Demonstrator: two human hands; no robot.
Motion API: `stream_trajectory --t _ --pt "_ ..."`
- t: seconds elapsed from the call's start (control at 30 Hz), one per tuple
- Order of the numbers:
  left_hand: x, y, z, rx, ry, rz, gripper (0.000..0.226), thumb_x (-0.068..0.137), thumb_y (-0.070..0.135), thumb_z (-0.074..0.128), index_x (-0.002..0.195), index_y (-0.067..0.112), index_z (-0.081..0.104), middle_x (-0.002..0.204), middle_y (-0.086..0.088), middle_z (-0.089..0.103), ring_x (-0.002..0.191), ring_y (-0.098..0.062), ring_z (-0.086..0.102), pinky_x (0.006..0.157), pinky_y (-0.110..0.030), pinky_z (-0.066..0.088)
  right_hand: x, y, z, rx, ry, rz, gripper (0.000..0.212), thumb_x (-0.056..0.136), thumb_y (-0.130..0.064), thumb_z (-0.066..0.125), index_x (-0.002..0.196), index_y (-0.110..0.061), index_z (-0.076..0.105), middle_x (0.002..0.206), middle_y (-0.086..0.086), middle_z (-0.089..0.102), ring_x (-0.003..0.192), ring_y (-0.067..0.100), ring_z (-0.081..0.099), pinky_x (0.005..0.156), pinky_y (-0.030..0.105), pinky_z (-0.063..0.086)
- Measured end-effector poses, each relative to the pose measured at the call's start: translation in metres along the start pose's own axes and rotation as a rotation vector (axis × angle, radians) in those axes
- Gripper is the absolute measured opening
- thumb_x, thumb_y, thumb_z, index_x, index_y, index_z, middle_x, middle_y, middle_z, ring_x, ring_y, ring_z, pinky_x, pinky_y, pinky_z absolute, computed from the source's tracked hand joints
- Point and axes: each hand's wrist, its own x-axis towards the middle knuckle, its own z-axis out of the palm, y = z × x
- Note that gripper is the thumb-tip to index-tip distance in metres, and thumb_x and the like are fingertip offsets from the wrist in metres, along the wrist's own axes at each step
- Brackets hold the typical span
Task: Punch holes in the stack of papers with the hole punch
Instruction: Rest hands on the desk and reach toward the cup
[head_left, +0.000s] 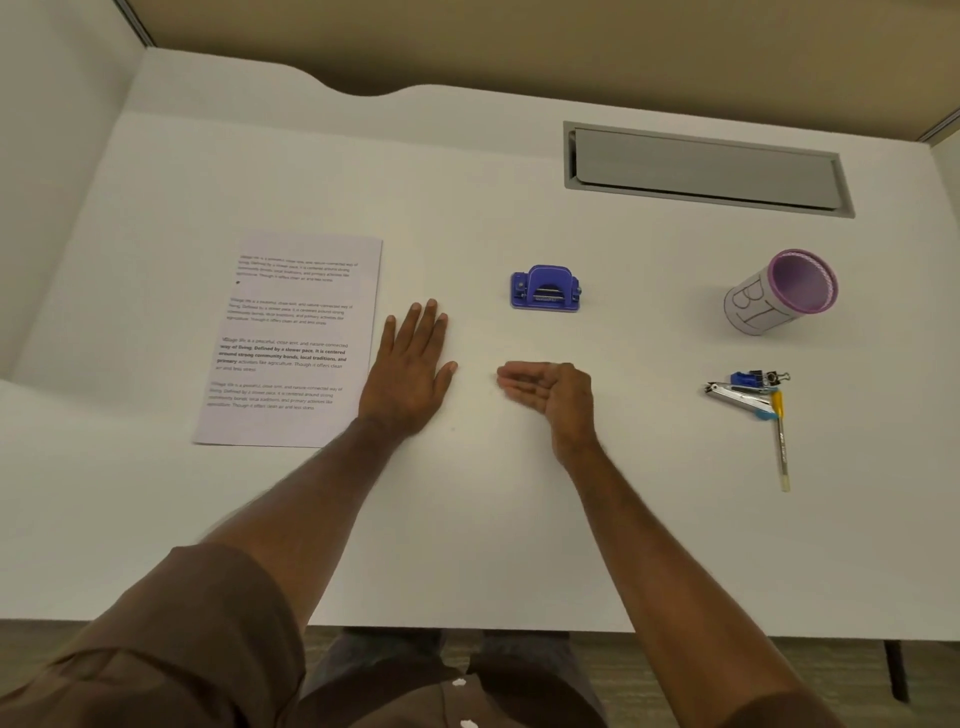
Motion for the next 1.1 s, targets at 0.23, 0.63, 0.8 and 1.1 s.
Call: stream_trajectory --t 0.23,0.63,0.8,1.1 --pt "0.000 -0.002 -0.002 -0.018 0.008 0.019 0.062 0.104 0.035 0.011 0.159 0.006 0.016 0.169 -0.012 0.008 0.157 -0.029 0.005 0.127 -0.051 0.008 -0.054 0.045 0.024 -0.115 -0.285 0.148 0.055 0.104 -0.013 0.019 0.108 0.008 0.070 0.104 0.019 0.075 0.096 0.029 0.073 0.088 0.037 0.059" --pt "-0.001 0.003 -0.005 0.012 -0.002 0.001 0.065 0.102 0.037 0.008 0.160 0.008 0.012 0.169 -0.012 0.005 0.157 -0.029 0.003 0.127 -0.051 0.007 -0.004 0.014 0.020 0.336 0.138 0.038 0.055 0.102 -0.020 0.017 0.116 0.003 0.065 0.114 0.019 0.071 0.106 0.026 0.070 0.091 0.031 0.056" --pt "0.000 0.003 -0.005 0.026 -0.015 -0.011 0.066 0.101 0.038 0.008 0.160 0.009 0.010 0.169 -0.011 0.003 0.157 -0.028 0.001 0.126 -0.051 0.006 -0.026 0.036 0.033 0.214 -0.014 0.100 0.054 0.101 -0.019 0.020 0.117 0.007 0.065 0.105 0.019 0.075 0.101 0.031 0.072 0.086 0.033 0.059" --pt "-0.001 0.003 -0.005 0.001 0.005 -0.003 0.065 0.101 0.036 0.015 0.159 0.008 0.016 0.169 -0.012 0.009 0.157 -0.028 0.006 0.126 -0.052 0.009 0.019 -0.012 0.024 0.280 0.032 0.028 0.053 0.100 -0.024 0.022 0.103 -0.004 0.071 0.101 0.019 0.075 0.096 0.032 0.073 0.081 0.034 0.060"
